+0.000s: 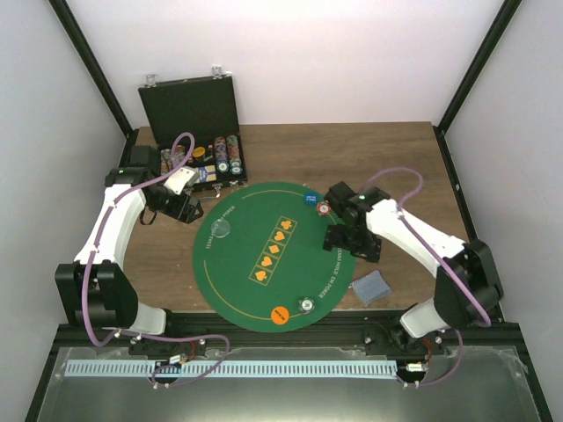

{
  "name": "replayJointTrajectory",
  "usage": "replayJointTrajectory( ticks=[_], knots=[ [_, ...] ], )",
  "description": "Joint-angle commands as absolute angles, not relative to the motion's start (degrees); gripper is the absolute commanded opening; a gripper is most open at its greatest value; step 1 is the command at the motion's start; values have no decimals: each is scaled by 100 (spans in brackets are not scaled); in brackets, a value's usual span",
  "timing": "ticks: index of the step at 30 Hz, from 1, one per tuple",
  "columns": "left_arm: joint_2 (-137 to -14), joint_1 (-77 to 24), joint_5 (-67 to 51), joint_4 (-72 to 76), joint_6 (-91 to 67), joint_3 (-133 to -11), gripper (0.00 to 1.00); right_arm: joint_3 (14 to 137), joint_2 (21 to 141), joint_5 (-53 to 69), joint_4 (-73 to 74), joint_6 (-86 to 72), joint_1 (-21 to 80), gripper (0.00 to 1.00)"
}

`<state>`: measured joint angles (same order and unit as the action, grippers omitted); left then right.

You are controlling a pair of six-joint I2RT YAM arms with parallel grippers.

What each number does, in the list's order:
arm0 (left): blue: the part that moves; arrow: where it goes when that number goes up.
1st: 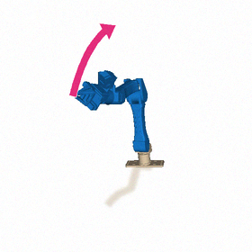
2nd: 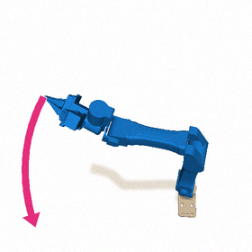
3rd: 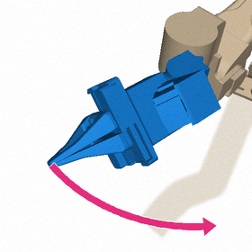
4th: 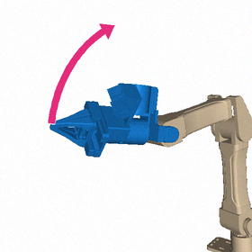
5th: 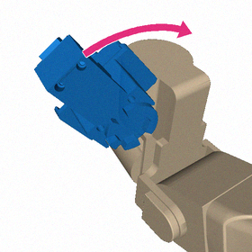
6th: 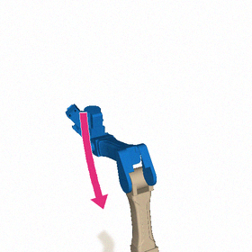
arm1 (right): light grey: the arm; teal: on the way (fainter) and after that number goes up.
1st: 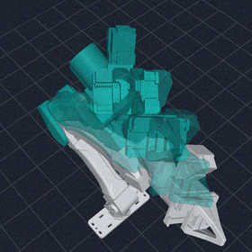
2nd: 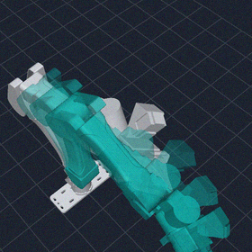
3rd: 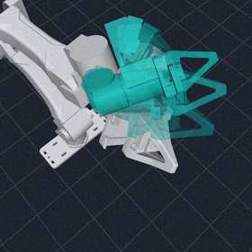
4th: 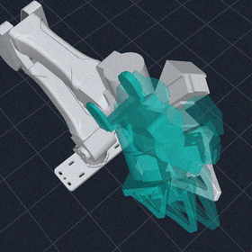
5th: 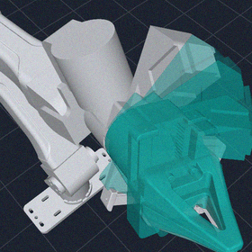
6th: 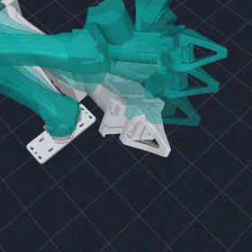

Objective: Distribute texas hold em gaming equipment

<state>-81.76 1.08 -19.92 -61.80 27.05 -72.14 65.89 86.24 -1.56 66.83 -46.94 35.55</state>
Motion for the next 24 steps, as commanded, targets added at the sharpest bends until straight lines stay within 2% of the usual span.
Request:
replayJointTrajectory(
  ticks=[1, 6, 24],
  knots=[
    [-8071, 86, -2136, -6100, 2736, -7208, 81, 5947, 7923, 9, 6945, -5516, 2937, 100],
    [-8100, 80, -2168, -6067, 2751, -7148, 81, 5382, 7565, 262, 7045, -5866, 2636, 100],
    [-8209, 84, -2175, -6023, 2771, -7100, 81, 4628, 7497, 609, 6933, -6593, 2210, 100]
  ],
)
